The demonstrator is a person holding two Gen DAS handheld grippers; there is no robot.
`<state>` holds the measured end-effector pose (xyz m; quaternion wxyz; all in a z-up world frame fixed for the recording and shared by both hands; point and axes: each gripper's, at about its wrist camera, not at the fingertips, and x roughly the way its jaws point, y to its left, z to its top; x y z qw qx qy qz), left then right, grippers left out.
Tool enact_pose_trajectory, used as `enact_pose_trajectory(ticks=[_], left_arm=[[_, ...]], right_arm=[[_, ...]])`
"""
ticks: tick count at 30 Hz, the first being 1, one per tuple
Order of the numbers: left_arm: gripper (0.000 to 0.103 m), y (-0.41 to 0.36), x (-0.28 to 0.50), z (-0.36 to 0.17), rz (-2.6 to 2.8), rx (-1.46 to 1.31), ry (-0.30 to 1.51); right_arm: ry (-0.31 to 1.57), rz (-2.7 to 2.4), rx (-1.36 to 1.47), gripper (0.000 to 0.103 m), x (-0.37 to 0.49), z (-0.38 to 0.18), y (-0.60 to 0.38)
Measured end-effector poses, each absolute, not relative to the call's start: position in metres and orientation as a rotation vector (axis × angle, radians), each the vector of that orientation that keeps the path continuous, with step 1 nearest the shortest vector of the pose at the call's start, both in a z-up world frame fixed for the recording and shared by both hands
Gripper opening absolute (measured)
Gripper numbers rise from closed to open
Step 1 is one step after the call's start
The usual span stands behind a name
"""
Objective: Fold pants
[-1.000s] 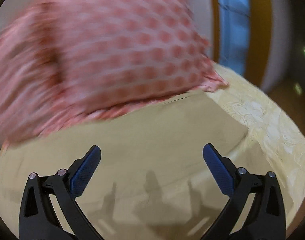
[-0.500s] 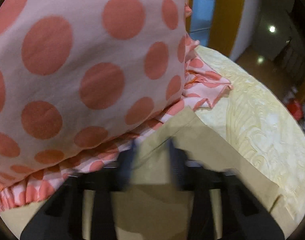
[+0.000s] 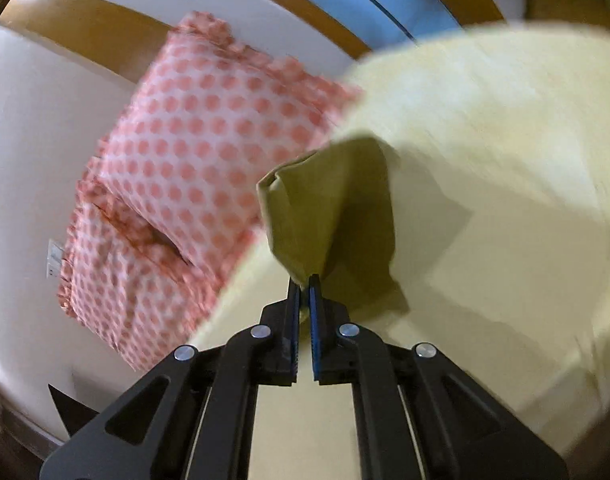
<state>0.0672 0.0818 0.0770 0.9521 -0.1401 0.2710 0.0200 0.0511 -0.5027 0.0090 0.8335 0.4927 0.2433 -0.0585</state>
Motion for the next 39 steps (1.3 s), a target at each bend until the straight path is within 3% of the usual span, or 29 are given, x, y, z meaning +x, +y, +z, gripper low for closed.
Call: enact_pose_trajectory(ticks=[2,5,7,8,9,10,15,17,19,23,24,25,30,34,39], left_arm=[[0.101,0.088,0.08,0.086,0.02,-0.306,0.543],[0.101,0.098,0.099,0.094,0.011,-0.322,0.565],[0.101,0.106,0.115,0.097,0.031,-0.335,0.578],[0.101,0.11,0.124,0.097,0.044,-0.34,0.589],[0.101,0.114,0.136,0.096,0.046,-0.354,0.611],[0.101,0.118,0.148,0.096,0.024,-0.368,0.629],[0.101,0.132,0.213,0.083,-0.049,-0.51,0.746],[0.093,0.134,0.247,0.071,-0.024,-0.539,0.828],[0.073,0.135,0.28,0.055,-0.003,-0.577,0.917],[0.049,0.139,0.326,0.033,0.096,-0.572,0.987],[0.032,0.143,0.334,0.029,0.133,-0.572,0.994],[0.005,0.147,0.336,0.028,0.133,-0.579,0.982],[0.002,0.156,0.289,0.058,0.058,-0.579,0.89],[0.002,0.165,0.17,0.102,-0.019,-0.539,0.732],[0.003,0.168,0.05,0.081,-0.016,-0.535,0.741]], right_arm=[[0.567,-0.133,1.103,0.015,0.045,-0.002,-0.501],[0.582,-0.14,1.111,0.042,0.041,-0.002,-0.5],[0.579,-0.164,1.068,0.047,0.044,0.003,-0.497],[0.58,-0.176,1.056,0.04,0.041,0.005,-0.495],[0.58,-0.184,1.041,0.026,0.045,0.004,-0.495],[0.581,-0.173,1.032,0.002,0.046,0.0,-0.497],[0.472,-0.124,1.029,0.002,0.034,0.012,-0.502],[0.457,-0.11,1.012,0.002,0.035,0.018,-0.501],[0.445,-0.102,1.014,0.002,0.037,0.022,-0.502],[0.431,-0.096,1.007,0.002,0.044,0.023,-0.504],[0.429,-0.094,1.013,0.002,0.045,0.022,-0.505],[0.425,-0.091,1.019,0.002,0.047,0.022,-0.506],[0.379,-0.07,1.027,0.002,0.05,0.033,-0.515],[0.316,-0.081,1.0,0.002,0.024,0.05,-0.522],[0.327,-0.148,1.004,0.002,-0.016,0.036,-0.527]])
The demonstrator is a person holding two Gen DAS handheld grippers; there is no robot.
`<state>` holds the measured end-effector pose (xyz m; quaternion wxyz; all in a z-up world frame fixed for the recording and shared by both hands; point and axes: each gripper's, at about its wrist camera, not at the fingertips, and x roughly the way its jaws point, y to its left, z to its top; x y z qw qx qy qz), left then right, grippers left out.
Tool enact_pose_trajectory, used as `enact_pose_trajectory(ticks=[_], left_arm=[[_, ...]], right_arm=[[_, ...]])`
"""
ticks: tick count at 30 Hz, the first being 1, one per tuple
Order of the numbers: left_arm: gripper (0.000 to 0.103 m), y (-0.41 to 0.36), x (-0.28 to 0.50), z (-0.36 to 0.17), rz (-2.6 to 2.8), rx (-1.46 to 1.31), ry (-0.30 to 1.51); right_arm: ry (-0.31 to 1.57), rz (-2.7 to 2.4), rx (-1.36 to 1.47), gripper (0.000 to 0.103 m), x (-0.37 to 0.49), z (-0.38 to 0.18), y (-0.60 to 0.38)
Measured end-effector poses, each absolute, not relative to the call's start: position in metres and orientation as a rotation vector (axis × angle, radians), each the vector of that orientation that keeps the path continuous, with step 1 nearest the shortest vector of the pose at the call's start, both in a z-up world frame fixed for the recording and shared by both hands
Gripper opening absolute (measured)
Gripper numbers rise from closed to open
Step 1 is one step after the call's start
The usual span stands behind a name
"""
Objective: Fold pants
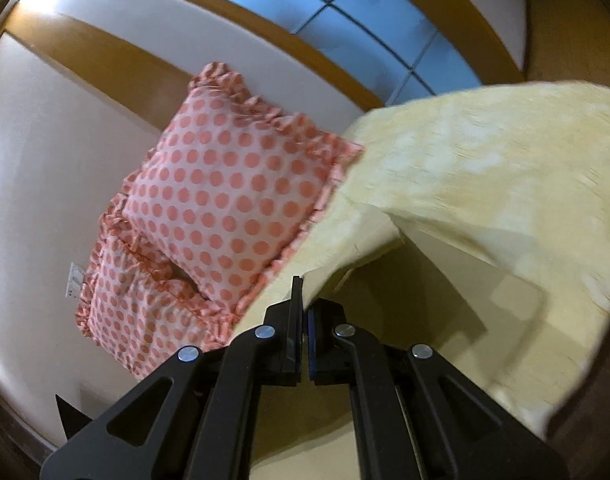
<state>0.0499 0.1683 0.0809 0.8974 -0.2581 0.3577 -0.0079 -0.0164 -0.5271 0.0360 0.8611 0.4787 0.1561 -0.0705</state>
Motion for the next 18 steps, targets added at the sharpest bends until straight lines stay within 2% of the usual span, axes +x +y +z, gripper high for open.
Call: enact_pose_trajectory(ticks=[6,7,9,10,13,15,18], left_arm=[[0.004,0.168,-0.003,0.022,0.024,-0.596,0.809],[0.007,0.167,-0.007,0.017,0.029,-0.59,0.798],[0.011,0.168,-0.017,0.018,0.029,-0.593,0.761],[0.021,0.168,-0.019,0.019,0.031,-0.589,0.749],[0.04,0.161,-0.024,0.022,0.009,-0.567,0.713],[0.045,0.158,-0.024,0.023,0.004,-0.551,0.702],[0.054,0.154,-0.025,0.023,-0.009,-0.549,0.685]], right_arm=[[0.386,-0.266,0.989,0.002,-0.046,0.01,-0.526],[0.39,-0.286,0.97,0.006,-0.05,0.01,-0.524],[0.398,-0.345,0.94,0.036,-0.06,0.012,-0.522],[0.391,-0.392,0.92,0.064,-0.068,0.015,-0.522],[0.361,-0.451,0.882,0.066,-0.08,0.016,-0.522],[0.374,-0.447,0.895,0.065,-0.08,0.008,-0.524],[0.383,-0.44,0.863,0.058,-0.074,-0.001,-0.519]])
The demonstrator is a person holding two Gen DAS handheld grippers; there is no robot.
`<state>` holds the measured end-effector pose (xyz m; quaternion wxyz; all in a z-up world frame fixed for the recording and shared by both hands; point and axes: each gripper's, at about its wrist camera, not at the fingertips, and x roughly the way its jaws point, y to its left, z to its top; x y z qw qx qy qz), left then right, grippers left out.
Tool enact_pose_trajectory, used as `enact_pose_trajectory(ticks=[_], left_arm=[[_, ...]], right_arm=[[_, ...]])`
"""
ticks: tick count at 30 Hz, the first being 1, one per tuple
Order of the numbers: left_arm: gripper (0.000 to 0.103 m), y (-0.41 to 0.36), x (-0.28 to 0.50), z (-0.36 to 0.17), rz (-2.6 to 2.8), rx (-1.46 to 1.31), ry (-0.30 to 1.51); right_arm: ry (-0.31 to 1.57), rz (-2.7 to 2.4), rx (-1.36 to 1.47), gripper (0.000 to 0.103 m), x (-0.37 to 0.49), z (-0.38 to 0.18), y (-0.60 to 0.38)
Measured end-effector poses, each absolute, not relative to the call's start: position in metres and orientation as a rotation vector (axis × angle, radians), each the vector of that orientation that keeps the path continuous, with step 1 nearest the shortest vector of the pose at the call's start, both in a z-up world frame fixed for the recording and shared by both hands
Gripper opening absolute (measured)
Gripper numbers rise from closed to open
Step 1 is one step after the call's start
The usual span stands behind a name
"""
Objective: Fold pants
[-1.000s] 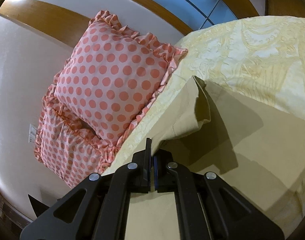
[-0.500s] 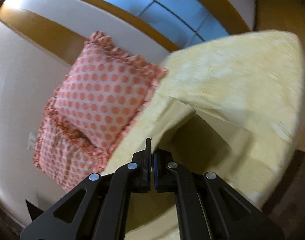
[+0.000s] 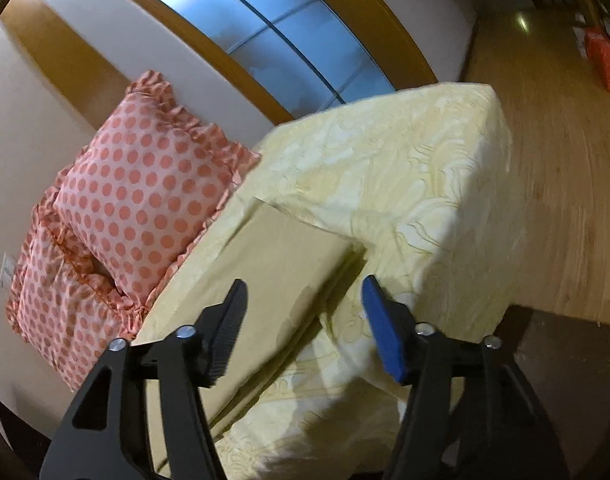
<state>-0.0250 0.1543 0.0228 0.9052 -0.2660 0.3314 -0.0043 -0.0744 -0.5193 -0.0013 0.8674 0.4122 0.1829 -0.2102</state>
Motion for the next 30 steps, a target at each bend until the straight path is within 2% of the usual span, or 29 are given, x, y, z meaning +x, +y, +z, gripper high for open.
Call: enact_pose_trajectory(ticks=[2,3,4,5,7,13,16,22,25,27,30], left_arm=[[0.059,0.152,-0.025,0.023,-0.017,-0.554,0.675],[0.062,0.151,-0.026,0.023,-0.022,-0.556,0.67],[0.064,0.151,-0.026,0.023,-0.025,-0.557,0.664],[0.066,0.151,-0.027,0.023,-0.026,-0.557,0.66],[0.071,0.153,-0.031,0.024,-0.023,-0.566,0.645],[0.087,0.176,-0.05,0.03,0.065,-0.596,0.556],[0.09,0.192,-0.052,0.028,0.114,-0.633,0.544],[0.094,0.214,-0.053,0.025,0.163,-0.671,0.515],[0.096,0.221,-0.052,0.026,0.175,-0.676,0.499],[0.098,0.226,-0.051,0.026,0.17,-0.686,0.498],[0.099,0.234,-0.046,0.022,0.173,-0.715,0.515]], right_arm=[[0.389,-0.407,0.824,0.049,-0.066,-0.004,-0.512],[0.392,-0.394,0.805,0.048,-0.061,-0.006,-0.509],[0.382,-0.403,0.755,0.04,-0.057,-0.008,-0.504],[0.379,-0.403,0.728,0.015,-0.054,-0.008,-0.502],[0.363,-0.39,0.69,0.006,-0.049,-0.012,-0.499],[0.301,-0.242,0.576,0.005,-0.034,0.018,-0.48],[0.271,-0.103,0.489,0.005,-0.016,0.05,-0.443],[0.269,0.378,0.351,0.005,0.047,0.107,-0.297],[0.35,0.639,0.285,0.005,0.07,0.109,-0.202],[0.496,0.779,0.179,0.005,0.079,0.09,-0.132],[0.74,0.856,-0.047,0.016,0.077,0.044,-0.058]])
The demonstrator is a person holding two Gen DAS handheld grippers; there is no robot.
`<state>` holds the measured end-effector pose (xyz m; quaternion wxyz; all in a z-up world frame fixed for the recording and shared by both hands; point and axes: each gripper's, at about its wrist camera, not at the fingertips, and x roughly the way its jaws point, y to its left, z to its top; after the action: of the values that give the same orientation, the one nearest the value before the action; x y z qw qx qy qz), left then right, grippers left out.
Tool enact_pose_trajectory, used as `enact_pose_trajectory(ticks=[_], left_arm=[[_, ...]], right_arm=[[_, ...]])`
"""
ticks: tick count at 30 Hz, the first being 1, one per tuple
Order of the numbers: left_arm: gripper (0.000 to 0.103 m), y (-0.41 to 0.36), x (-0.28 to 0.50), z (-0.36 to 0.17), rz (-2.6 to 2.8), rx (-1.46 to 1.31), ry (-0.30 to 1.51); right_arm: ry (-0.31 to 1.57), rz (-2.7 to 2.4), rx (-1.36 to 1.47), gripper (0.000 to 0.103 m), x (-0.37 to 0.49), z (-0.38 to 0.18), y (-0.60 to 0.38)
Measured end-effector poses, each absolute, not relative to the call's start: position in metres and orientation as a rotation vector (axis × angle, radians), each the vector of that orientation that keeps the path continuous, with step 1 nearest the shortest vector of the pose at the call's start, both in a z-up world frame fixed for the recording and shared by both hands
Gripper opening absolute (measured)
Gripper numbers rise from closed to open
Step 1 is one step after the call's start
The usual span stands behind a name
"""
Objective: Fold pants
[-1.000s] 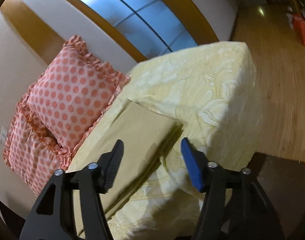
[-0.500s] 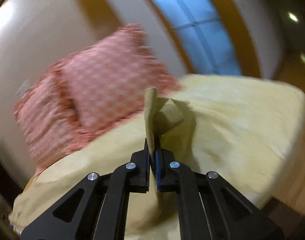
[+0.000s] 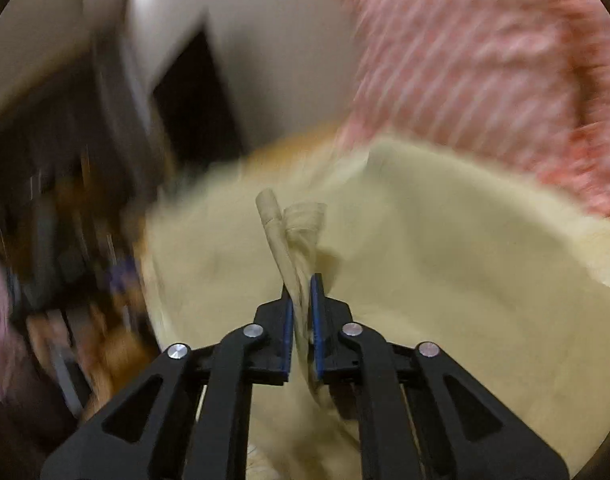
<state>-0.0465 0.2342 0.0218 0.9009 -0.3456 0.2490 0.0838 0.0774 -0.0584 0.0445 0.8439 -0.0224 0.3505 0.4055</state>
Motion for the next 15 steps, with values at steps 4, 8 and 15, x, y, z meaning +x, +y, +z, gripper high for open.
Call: enact_pose_trajectory(ticks=[4,8,15], left_arm=[[0.101,0.245,-0.043,0.023,0.197,-0.738,0.505],[0.101,0.259,-0.035,0.024,0.232,-0.779,0.503],[0.097,0.29,-0.01,0.024,0.298,-0.833,0.515]], right_arm=[[0.76,0.875,-0.039,0.09,0.052,0.028,-0.068],[0.66,0.848,0.098,0.091,0.043,0.048,-0.125],[0.61,0.774,0.259,0.091,0.041,0.057,-0.183]])
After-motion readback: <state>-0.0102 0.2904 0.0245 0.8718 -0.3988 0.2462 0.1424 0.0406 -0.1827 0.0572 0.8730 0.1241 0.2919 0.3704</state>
